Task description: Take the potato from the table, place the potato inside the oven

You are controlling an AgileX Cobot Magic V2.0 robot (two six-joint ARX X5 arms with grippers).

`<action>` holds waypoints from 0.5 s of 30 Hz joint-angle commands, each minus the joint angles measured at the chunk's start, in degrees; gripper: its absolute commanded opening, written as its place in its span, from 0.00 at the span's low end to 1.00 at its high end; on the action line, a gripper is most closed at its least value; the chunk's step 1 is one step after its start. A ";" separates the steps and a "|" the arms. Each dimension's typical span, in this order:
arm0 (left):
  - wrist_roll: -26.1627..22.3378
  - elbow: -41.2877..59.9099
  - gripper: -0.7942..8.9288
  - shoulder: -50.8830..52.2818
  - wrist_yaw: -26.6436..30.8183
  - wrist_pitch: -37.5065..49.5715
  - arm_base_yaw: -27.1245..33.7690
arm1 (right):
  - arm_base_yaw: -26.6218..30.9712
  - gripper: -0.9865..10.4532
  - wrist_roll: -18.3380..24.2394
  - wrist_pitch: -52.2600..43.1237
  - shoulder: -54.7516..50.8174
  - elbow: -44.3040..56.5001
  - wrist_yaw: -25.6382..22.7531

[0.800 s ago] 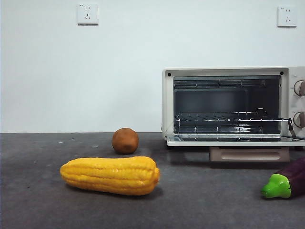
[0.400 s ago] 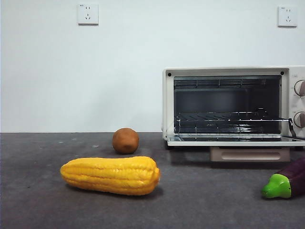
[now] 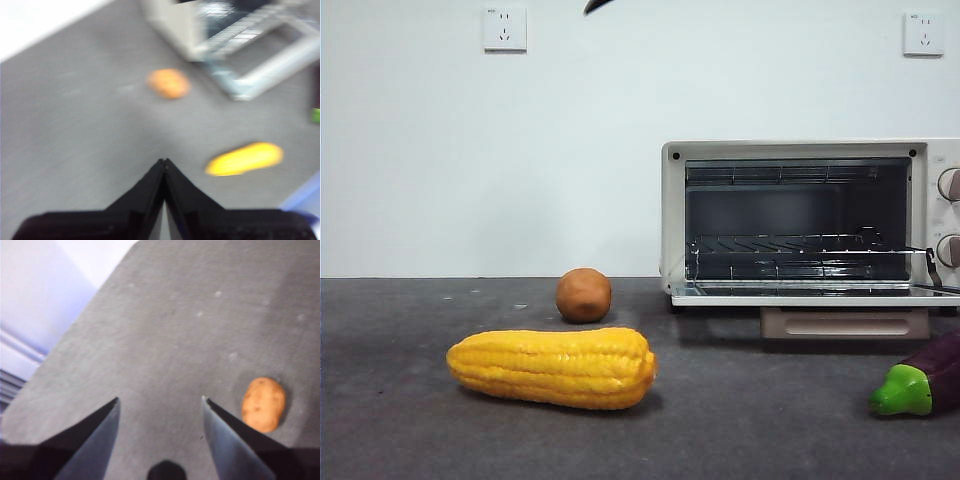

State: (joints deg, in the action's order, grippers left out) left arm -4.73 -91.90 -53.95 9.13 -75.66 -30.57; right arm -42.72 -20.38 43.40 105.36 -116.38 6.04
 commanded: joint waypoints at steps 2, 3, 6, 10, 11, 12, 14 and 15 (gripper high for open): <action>3.04 2.75 0.08 6.86 3.19 0.22 0.83 | -1.33 0.49 -0.02 1.38 5.70 -4.48 -4.92; 3.39 3.21 0.08 8.37 3.21 0.22 0.87 | -1.66 0.57 -0.02 1.57 6.82 -5.29 -6.45; 4.46 4.35 0.07 12.74 3.91 0.22 0.87 | -1.99 0.73 0.35 1.57 9.66 -6.51 -9.70; 5.90 4.59 0.07 16.63 4.87 0.22 0.87 | -2.01 0.73 0.48 1.33 13.27 -6.86 -11.72; 6.47 4.59 0.07 17.31 4.85 0.22 0.87 | -2.01 0.73 0.61 1.27 14.12 -6.86 -12.81; 7.13 4.59 0.07 18.12 4.85 0.22 0.87 | -2.01 0.73 0.79 1.22 15.32 -6.88 -14.08; 7.58 4.61 0.07 18.91 4.83 0.22 0.87 | -2.01 0.73 1.16 0.15 17.64 -6.88 -15.58; 7.58 4.61 0.07 18.95 4.85 0.22 0.87 | -2.01 0.73 1.25 -1.07 18.82 -6.88 -16.83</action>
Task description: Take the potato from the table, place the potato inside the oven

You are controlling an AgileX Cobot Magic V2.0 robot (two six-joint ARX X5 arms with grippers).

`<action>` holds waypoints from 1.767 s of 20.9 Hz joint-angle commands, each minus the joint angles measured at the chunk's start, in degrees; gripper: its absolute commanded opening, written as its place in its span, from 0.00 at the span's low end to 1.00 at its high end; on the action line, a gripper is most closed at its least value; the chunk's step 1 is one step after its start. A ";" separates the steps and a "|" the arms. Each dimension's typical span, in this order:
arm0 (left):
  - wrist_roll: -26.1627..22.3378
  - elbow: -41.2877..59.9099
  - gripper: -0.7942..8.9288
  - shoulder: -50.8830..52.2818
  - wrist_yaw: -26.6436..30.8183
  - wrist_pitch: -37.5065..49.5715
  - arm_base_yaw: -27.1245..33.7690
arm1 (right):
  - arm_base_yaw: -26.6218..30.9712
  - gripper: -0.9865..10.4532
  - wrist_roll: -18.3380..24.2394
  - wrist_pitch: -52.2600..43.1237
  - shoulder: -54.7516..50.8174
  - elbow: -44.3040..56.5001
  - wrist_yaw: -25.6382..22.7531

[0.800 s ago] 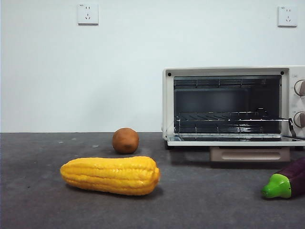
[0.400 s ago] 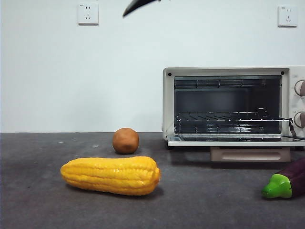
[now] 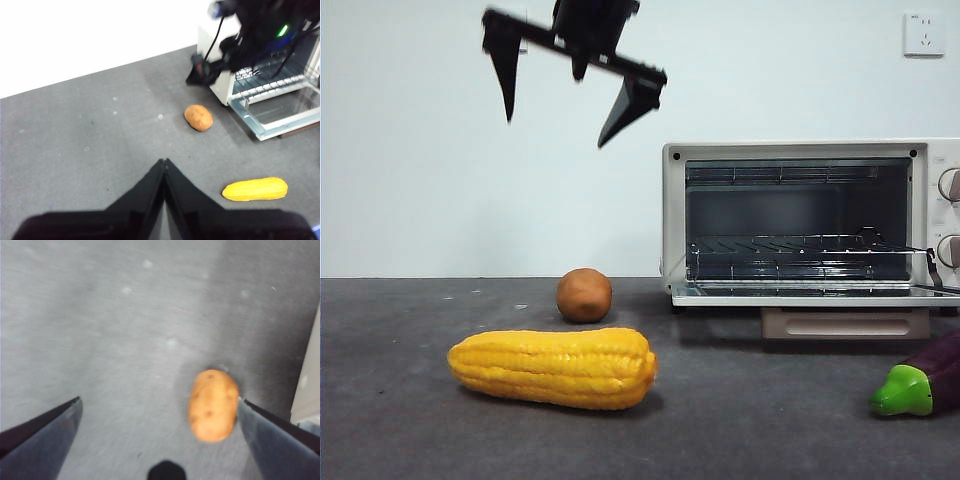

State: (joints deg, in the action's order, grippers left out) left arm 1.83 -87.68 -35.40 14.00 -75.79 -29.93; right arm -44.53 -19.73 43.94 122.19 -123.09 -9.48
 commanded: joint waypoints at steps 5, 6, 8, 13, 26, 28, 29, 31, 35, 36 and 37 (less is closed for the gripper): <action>1.01 1.92 0.07 0.39 -0.02 0.33 0.24 | -0.11 0.73 0.85 -5.55 6.71 -0.17 -3.74; 1.01 2.43 0.07 0.39 -0.02 0.33 0.24 | -0.11 0.73 0.85 -5.97 7.39 -0.17 -4.48; 1.01 3.72 0.07 0.39 -0.02 0.35 0.24 | -0.09 0.73 0.83 -6.67 8.83 -0.17 -5.73; 2.27 6.95 0.08 0.42 -0.04 0.33 0.24 | 0.31 0.73 -1.73 -6.23 11.82 -0.15 -6.60; 2.91 6.95 0.07 0.68 -0.02 0.33 0.24 | 1.49 0.73 -2.86 -6.86 18.23 -0.15 -8.96; 2.82 6.95 0.08 0.68 -0.02 0.33 0.24 | 2.19 0.73 -3.30 -7.13 18.40 -0.15 -8.76; 2.67 6.95 0.07 0.68 0.00 0.33 0.24 | 2.29 0.73 -3.34 -7.19 18.58 -0.15 -8.55; 2.58 6.95 0.07 0.68 0.00 0.33 0.22 | 2.95 0.73 -3.30 -7.54 18.75 -0.15 -8.26; 2.47 6.95 0.08 0.68 0.98 0.33 0.22 | 3.41 0.72 -3.13 -7.93 19.41 -0.15 -3.78; 2.47 6.95 0.07 0.68 1.07 0.33 0.22 | 3.39 0.72 -2.91 -8.00 19.43 -0.15 -3.74; 2.47 6.95 0.07 0.68 1.07 0.33 0.22 | 3.39 0.72 -2.58 -8.13 19.43 -0.15 -3.54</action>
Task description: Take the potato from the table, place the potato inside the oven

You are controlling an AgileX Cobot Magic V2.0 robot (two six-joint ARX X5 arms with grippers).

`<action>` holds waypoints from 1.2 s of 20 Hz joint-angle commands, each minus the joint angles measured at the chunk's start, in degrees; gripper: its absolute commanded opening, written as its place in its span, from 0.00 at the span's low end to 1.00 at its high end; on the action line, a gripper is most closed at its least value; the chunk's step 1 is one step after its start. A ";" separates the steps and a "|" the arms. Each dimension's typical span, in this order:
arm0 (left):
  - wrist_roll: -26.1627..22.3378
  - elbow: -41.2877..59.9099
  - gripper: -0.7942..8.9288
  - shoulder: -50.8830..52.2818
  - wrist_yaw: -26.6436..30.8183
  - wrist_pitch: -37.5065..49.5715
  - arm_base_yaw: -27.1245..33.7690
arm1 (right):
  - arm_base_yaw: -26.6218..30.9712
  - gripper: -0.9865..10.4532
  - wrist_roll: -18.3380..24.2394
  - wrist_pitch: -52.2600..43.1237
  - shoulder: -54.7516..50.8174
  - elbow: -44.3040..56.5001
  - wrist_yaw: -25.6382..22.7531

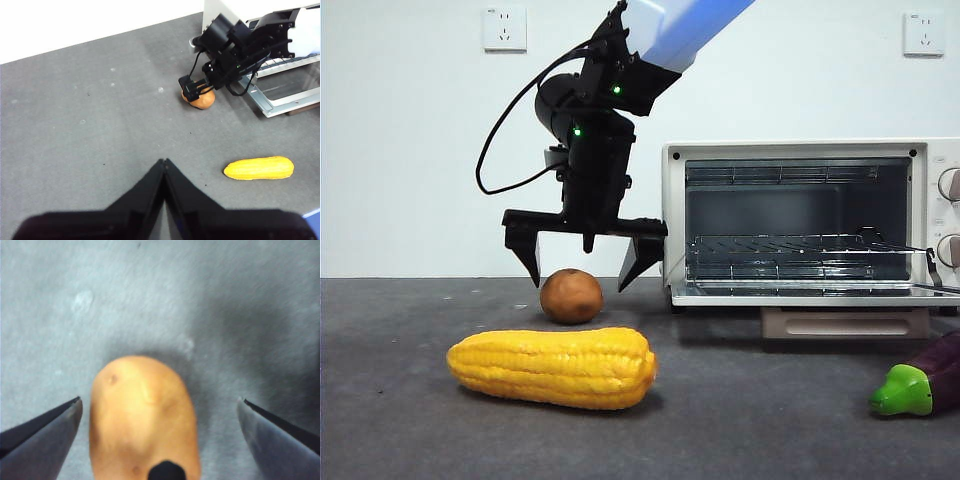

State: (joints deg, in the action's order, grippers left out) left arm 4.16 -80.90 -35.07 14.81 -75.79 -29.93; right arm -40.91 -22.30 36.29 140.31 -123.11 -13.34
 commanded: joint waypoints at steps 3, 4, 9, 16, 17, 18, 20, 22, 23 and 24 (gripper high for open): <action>0.13 0.17 0.07 0.35 0.26 0.33 0.22 | -0.22 0.68 0.02 0.00 1.33 -0.13 1.62; 0.13 0.17 0.07 0.35 0.26 0.33 0.22 | -0.20 0.64 0.37 0.17 1.33 -0.11 1.66; 0.13 0.17 0.08 0.35 0.24 0.33 0.22 | 0.04 0.50 0.68 1.05 1.40 -0.11 3.96; 0.11 0.17 0.07 0.35 0.24 0.33 0.22 | 0.04 0.17 0.83 5.18 1.40 -0.09 3.50; 0.11 0.17 0.08 0.35 0.24 0.33 0.22 | -0.02 0.16 0.83 5.29 1.38 -0.24 3.54; 0.11 0.17 0.08 0.35 0.24 0.33 0.22 | 0.00 0.16 0.83 6.47 1.05 -0.96 3.87; 0.11 0.17 0.07 0.35 0.24 0.33 0.22 | 0.00 0.16 0.83 11.19 0.72 -4.28 4.28; 0.11 0.17 0.08 0.33 0.24 0.33 0.22 | 0.00 0.17 0.83 19.50 0.72 -10.82 5.73; 0.11 0.17 0.08 0.33 0.24 0.33 0.22 | 0.00 0.17 0.83 23.50 0.72 -14.27 6.47; 0.13 0.17 0.08 0.33 0.24 0.33 0.22 | -0.02 0.17 0.85 27.45 0.72 -17.99 6.75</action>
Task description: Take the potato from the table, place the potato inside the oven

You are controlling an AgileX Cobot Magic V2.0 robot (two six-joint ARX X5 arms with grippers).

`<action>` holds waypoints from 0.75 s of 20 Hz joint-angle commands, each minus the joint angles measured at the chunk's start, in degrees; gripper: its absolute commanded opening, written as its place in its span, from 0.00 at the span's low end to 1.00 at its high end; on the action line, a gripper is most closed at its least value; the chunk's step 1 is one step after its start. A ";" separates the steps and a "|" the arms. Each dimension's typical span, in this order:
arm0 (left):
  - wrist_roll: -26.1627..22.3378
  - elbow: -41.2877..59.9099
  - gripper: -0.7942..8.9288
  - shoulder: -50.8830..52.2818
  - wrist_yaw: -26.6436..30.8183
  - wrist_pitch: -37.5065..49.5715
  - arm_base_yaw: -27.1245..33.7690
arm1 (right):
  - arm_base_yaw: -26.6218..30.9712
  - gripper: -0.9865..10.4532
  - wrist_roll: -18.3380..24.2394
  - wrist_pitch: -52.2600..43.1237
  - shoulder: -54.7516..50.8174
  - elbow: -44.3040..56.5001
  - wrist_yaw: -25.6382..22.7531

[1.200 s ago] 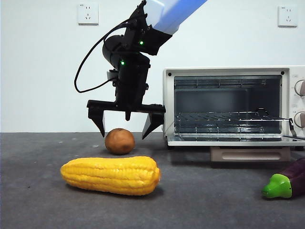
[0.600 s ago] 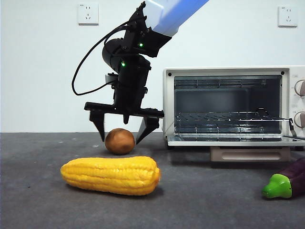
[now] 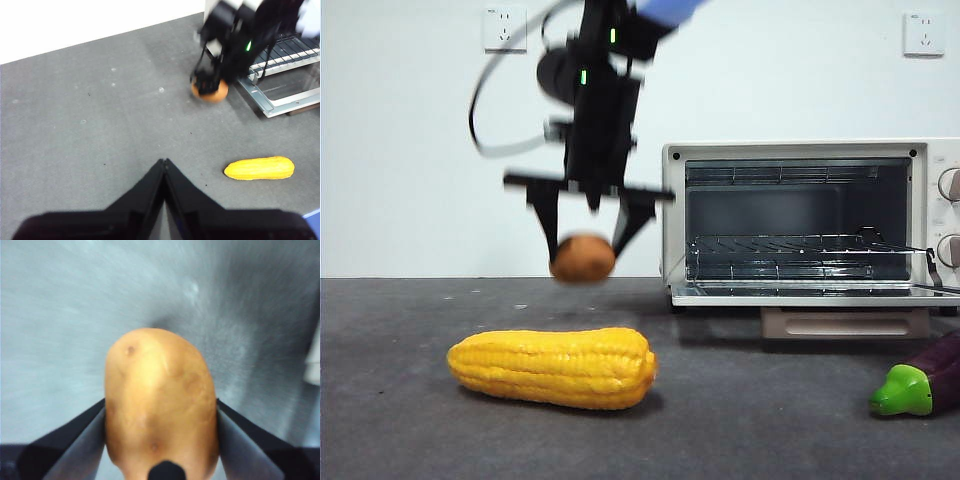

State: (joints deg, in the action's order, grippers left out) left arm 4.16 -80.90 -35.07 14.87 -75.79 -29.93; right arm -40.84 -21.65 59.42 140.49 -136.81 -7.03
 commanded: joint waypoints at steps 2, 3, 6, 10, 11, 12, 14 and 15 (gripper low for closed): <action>0.13 0.17 0.07 0.33 0.17 0.33 0.22 | -0.09 0.17 1.14 11.02 0.55 -11.28 0.66; 0.15 0.17 0.07 0.33 0.15 0.33 0.22 | -0.09 0.17 1.62 13.90 0.55 -14.60 0.66; 0.15 0.17 0.07 0.33 0.09 0.33 0.22 | -0.11 0.17 4.59 19.54 0.55 -22.95 0.70; 0.17 0.17 0.08 0.33 0.09 0.33 0.22 | -1.73 0.17 9.09 19.74 -2.62 -24.37 3.17; 0.22 0.17 0.07 0.33 0.04 0.33 0.22 | -2.51 0.17 11.34 19.76 -4.57 -23.26 2.84; 0.44 0.17 0.08 0.33 -0.09 0.33 0.22 | -3.34 0.17 11.98 19.78 -6.51 -21.66 0.96; 1.07 0.17 0.07 0.28 -0.28 0.33 0.22 | -5.03 0.17 12.24 19.78 -13.09 -15.06 -4.52; 1.57 0.17 0.08 0.28 -0.28 0.33 0.22 | -5.84 0.17 12.44 19.76 -17.59 -9.77 -7.28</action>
State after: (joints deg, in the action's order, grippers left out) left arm 4.78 -80.90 -35.05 14.63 -75.79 -29.93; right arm -46.78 -10.22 77.67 124.66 -148.24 -13.56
